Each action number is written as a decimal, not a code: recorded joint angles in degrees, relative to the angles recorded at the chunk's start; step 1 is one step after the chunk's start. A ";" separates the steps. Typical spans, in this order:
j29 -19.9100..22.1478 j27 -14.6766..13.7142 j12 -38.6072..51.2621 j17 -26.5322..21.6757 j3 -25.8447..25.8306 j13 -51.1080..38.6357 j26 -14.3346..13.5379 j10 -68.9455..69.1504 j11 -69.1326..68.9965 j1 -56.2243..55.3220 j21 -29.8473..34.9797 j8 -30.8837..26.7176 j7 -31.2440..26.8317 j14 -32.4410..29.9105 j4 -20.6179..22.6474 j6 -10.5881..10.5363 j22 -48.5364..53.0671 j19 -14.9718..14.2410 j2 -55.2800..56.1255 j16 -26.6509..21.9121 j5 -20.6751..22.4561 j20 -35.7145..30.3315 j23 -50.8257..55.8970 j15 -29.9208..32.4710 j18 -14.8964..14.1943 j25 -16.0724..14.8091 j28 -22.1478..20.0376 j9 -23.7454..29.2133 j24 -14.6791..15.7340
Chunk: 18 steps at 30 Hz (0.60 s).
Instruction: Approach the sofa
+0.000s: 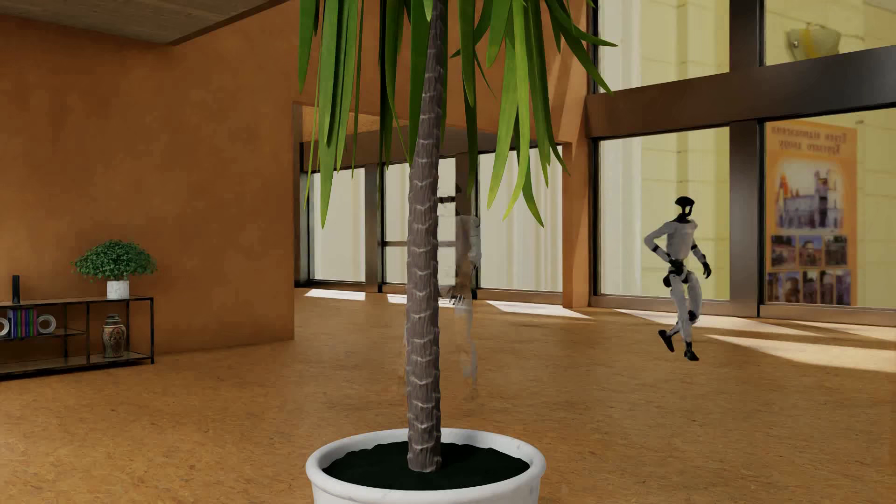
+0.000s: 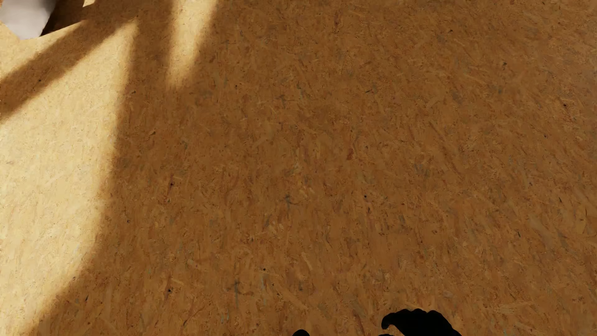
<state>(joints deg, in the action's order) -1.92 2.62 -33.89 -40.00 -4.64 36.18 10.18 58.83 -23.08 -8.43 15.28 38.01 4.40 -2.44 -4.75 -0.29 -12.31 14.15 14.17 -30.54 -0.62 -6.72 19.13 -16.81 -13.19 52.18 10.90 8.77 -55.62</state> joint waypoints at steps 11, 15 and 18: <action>-8.58 -13.22 0.37 28.19 8.86 -26.91 -5.28 -30.64 -4.01 -18.39 21.40 -53.01 -9.21 14.23 1.03 -0.95 1.14 -1.19 -15.45 16.46 11.61 6.26 -7.86 0.61 7.71 -9.70 11.21 2.32 2.26; -7.81 -0.67 10.61 17.86 7.11 -18.74 3.27 -19.02 -54.26 -11.60 9.01 -47.10 0.00 20.75 -0.48 3.05 -9.80 -20.67 2.51 14.21 8.90 0.48 -10.86 22.13 5.22 2.02 3.80 5.05 -21.52; -15.73 12.88 19.08 19.64 3.83 -14.33 0.76 -22.22 -63.24 0.39 -4.02 -36.30 7.37 25.62 -1.44 3.91 -9.30 -16.69 17.76 20.74 -2.78 -1.05 -25.64 16.81 6.05 59.83 2.01 5.92 -27.70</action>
<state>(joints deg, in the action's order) -17.66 15.50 -14.82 -20.37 -0.80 21.85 10.94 36.62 -86.32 -8.04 11.26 1.71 11.77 23.18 -6.19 3.62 -21.61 -2.54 31.93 -9.80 -3.40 -7.77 -6.51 0.00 -7.14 112.01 12.91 14.69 -83.32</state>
